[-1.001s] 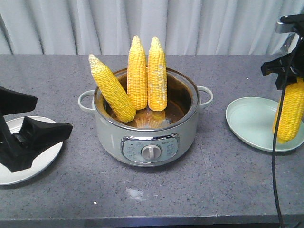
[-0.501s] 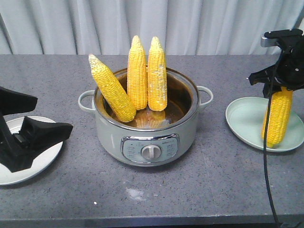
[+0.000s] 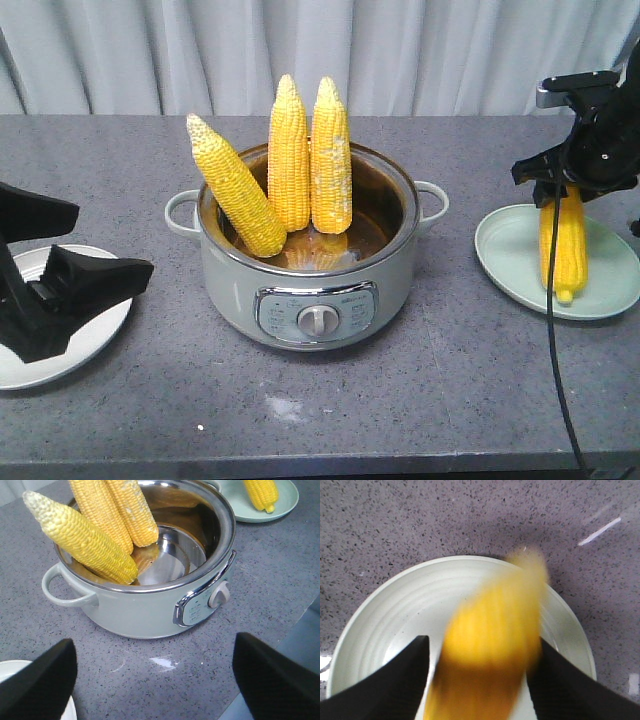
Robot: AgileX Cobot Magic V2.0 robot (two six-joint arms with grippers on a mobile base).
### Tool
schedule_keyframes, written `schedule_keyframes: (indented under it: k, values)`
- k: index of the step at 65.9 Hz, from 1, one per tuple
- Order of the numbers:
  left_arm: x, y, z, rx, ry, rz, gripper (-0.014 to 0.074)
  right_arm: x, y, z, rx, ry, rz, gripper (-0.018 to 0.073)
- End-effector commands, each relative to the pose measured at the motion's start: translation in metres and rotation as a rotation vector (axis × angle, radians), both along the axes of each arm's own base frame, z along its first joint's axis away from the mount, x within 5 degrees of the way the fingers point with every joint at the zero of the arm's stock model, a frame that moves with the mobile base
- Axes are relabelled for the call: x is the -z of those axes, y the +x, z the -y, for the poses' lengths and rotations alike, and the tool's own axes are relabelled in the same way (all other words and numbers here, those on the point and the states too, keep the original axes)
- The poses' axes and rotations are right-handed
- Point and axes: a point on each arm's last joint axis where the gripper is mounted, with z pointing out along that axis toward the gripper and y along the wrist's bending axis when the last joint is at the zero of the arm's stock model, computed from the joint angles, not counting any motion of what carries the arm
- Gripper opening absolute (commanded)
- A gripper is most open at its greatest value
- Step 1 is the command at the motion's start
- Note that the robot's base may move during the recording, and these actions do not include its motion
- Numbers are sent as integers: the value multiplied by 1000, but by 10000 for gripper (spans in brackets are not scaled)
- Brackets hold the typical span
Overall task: Distribute corn equally
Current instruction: 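Carry the corn cob to the pale green plate and release, then withdraw the right gripper from the pale green plate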
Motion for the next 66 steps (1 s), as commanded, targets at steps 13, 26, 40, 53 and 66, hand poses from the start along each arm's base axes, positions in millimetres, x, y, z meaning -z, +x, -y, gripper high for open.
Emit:
schedule_keyframes:
  k: [13,26,40,53,66]
  values:
    - [-16,1,1,-17,-62,78,593,-28,-2,4,-4,-17,110,477]
    - [-17,2,1,-23,-67,92,593,-40,-9,3,9,-9,128,477]
    - [-18,3,1,-29,-72,102,593,-72,-34,-10,-9,54,147,477]
    - [-20,4,1,-42,-85,130,593,-84,-67,-41,-96,57,187,477]
    - [-20,5,1,-43,-84,132,593,-83,-114,-70,-173,84,250,477]
